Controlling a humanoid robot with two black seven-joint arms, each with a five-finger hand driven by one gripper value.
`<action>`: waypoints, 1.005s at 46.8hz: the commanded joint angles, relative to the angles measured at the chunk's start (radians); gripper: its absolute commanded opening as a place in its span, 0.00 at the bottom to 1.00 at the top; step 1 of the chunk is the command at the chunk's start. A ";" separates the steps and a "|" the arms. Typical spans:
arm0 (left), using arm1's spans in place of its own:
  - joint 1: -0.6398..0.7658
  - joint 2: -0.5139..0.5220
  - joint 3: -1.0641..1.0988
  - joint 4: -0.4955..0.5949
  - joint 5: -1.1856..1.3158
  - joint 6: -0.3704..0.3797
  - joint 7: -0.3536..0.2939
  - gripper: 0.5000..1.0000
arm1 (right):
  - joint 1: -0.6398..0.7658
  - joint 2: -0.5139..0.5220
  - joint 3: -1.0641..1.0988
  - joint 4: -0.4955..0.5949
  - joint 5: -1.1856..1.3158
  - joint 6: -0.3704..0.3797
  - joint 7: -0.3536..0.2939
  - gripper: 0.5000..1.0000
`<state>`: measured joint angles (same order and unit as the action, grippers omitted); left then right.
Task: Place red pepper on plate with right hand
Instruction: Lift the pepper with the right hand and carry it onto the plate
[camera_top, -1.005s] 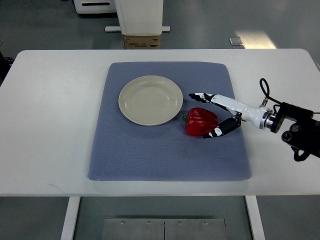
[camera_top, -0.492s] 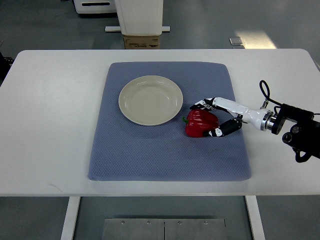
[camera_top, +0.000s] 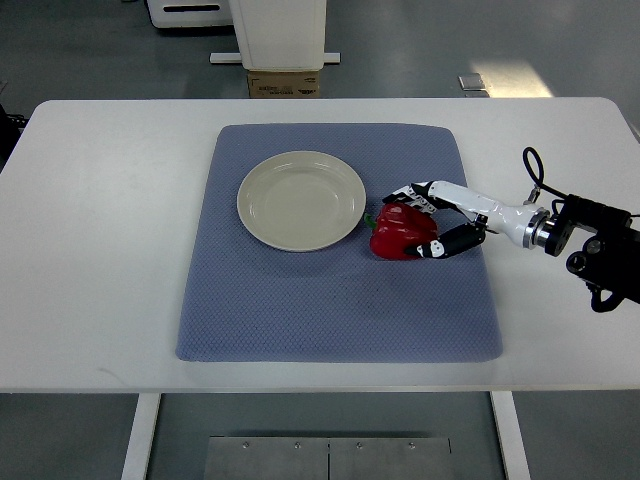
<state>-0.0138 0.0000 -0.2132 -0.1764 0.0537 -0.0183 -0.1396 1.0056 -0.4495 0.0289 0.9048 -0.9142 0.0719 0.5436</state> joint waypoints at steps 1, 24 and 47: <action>0.000 0.000 0.000 0.000 0.000 0.000 0.000 1.00 | 0.016 0.000 0.017 -0.001 0.006 0.000 -0.022 0.00; 0.000 0.000 0.000 0.000 0.000 0.000 0.000 1.00 | 0.113 0.075 0.046 -0.003 0.037 0.003 -0.183 0.00; 0.000 0.000 0.000 0.000 0.000 0.000 0.000 1.00 | 0.171 0.221 0.045 -0.010 0.037 -0.001 -0.280 0.00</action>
<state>-0.0137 0.0000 -0.2132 -0.1763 0.0537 -0.0185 -0.1395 1.1703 -0.2465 0.0748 0.8999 -0.8768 0.0710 0.2710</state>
